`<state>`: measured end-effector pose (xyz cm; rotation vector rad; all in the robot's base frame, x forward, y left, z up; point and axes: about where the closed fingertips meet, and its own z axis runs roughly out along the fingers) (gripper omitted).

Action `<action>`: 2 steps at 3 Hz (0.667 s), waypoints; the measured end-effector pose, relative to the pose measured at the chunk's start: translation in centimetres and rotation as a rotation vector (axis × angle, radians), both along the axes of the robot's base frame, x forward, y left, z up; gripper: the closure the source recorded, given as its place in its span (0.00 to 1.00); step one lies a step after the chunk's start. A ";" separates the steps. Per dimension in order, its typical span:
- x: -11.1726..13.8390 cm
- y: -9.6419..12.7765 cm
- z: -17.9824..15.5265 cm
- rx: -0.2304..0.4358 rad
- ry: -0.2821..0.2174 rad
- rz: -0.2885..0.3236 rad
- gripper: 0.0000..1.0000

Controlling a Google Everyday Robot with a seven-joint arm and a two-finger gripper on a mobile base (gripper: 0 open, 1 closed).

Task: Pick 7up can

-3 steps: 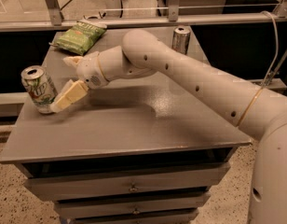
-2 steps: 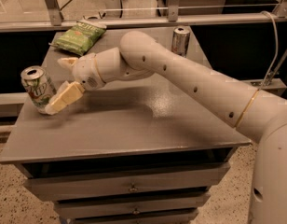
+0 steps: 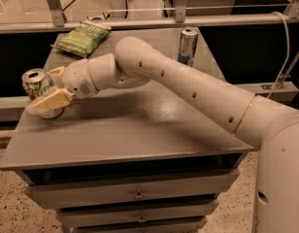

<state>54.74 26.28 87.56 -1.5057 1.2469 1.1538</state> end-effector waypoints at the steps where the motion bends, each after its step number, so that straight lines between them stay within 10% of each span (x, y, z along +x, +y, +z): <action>1: -0.8 0.9 0.9 0.030 0.002 0.026 0.58; 2: -0.9 0.0 2.6 0.049 -0.029 0.007 0.81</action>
Offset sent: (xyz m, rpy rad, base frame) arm -0.0051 -0.0215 0.0513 0.0712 -0.0773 -0.0407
